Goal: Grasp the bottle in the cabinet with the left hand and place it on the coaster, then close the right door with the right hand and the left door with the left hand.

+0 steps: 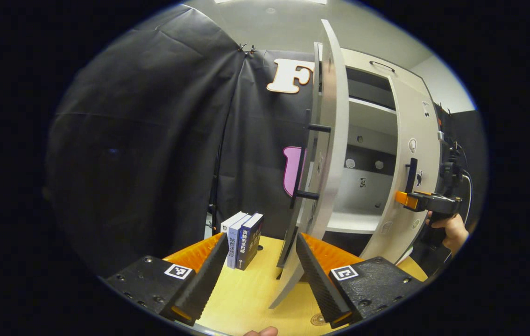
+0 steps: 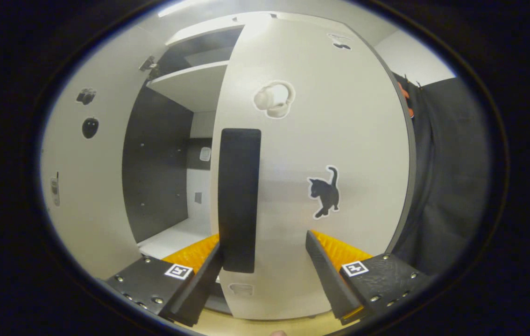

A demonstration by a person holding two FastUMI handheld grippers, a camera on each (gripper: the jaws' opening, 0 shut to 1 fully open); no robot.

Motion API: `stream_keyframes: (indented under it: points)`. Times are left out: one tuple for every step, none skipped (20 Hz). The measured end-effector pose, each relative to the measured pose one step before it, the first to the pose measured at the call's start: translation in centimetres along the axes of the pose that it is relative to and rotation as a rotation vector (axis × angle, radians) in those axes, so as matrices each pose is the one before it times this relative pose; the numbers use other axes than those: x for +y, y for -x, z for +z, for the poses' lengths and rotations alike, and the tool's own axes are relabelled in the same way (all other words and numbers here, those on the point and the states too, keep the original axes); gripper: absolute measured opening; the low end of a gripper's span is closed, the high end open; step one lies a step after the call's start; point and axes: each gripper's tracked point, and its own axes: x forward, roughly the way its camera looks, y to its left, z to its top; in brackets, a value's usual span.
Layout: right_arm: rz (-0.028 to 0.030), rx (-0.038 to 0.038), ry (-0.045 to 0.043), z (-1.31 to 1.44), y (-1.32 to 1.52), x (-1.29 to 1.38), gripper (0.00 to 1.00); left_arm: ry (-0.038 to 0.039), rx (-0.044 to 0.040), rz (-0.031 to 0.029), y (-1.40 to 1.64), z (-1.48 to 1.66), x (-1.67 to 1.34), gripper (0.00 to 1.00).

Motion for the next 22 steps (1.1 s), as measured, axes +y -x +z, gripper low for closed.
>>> stream_keyframes:
  points:
    - [-0.01168,-0.00061,0.00063,-0.021,-0.148,-0.024,1.00,-0.00882,-0.00423,0.00039,0.049,0.402,0.229,0.92]
    - [-0.01151,-0.00056,0.00186,-0.035,-0.200,0.026,0.96,-0.00662,-0.00586,0.00191,-0.034,0.419,0.325,0.92]
    - [-0.01164,-0.00004,0.00005,-0.025,-0.089,0.003,0.96,-0.00637,-0.00242,-0.00028,-0.040,0.230,0.300,0.92]
    - [-0.01000,-0.00055,0.00164,-0.035,-0.099,-0.020,0.97,-0.00041,-0.00185,-0.00072,0.058,0.130,0.224,0.92]
    - [-0.00805,-0.00282,-0.00172,0.006,-0.188,-0.013,0.97,-0.00422,-0.00193,-0.00178,0.046,0.341,0.224,0.87]
    - [-0.00670,-0.00066,-0.00430,0.034,-0.024,0.033,0.97,-0.00464,-0.00358,-0.00050,-0.053,0.463,0.315,0.92]
    - [-0.00593,-0.00027,0.00188,-0.044,-0.014,-0.004,1.00,-0.00920,-0.00030,-0.00280,-0.064,0.345,0.218,0.92]
    - [-0.00399,0.00306,-0.00013,0.017,0.065,-0.013,0.99,-0.00366,-0.00432,-0.00501,-0.129,0.394,0.147,0.92]
    - [0.00012,0.00694,-0.00367,-0.056,0.109,0.073,0.97,-0.00086,-0.00468,-0.00909,-0.240,0.462,-0.045,0.92]
    - [0.00856,0.01145,-0.00610,-0.066,0.239,0.161,1.00,0.00003,0.00088,-0.01978,-0.266,0.486,-0.211,0.87]
    - [0.00760,0.00834,-0.00330,-0.071,0.203,0.161,1.00,-0.00018,-0.00502,-0.02128,-0.120,0.494,-0.196,0.92]
    - [0.00071,-0.00612,0.00260,0.249,0.417,0.029,1.00,-0.00680,-0.00979,-0.02466,-0.205,0.675,-0.397,0.92]
    - [-0.00010,-0.00773,0.00874,0.190,0.472,-0.092,1.00,-0.01111,-0.00566,-0.01934,-0.231,0.571,-0.330,0.87]
    - [0.00139,0.00221,0.00664,-0.151,0.602,-0.098,1.00,-0.01402,-0.01443,-0.01558,0.025,0.632,-0.328,0.92]
    - [-0.00144,0.00412,0.00456,-0.033,0.572,-0.132,1.00,-0.01221,-0.00605,-0.01812,-0.098,0.446,-0.320,0.92]
    - [-0.00117,0.00193,0.00516,-0.012,0.528,-0.156,0.97,-0.01249,-0.00866,-0.01321,-0.046,0.417,-0.187,0.87]
    - [-0.00275,0.00429,0.00407,-0.118,0.629,-0.144,0.97,-0.00517,-0.00573,-0.01529,-0.196,0.306,-0.200,0.92]
    - [-0.00130,0.00321,0.00532,-0.062,0.617,-0.155,1.00,0.00155,0.00237,-0.01349,-0.122,0.116,-0.241,0.92]
    - [-0.00362,0.00615,0.00617,-0.272,0.681,-0.260,1.00,0.00613,0.00160,-0.01494,-0.183,-0.139,-0.224,0.92]
    - [0.00132,0.00422,0.00301,-0.173,0.728,-0.089,1.00,0.00666,0.00393,-0.00980,-0.180,-0.026,-0.112,0.92]
    - [0.00166,0.00709,0.00486,-0.288,0.970,-0.054,1.00,0.00657,0.00380,-0.00677,-0.139,-0.158,0.065,0.92]
    - [0.00015,0.00567,0.00422,-0.224,0.884,-0.133,0.97,0.00418,0.00440,-0.01622,-0.323,-0.164,-0.159,0.92]
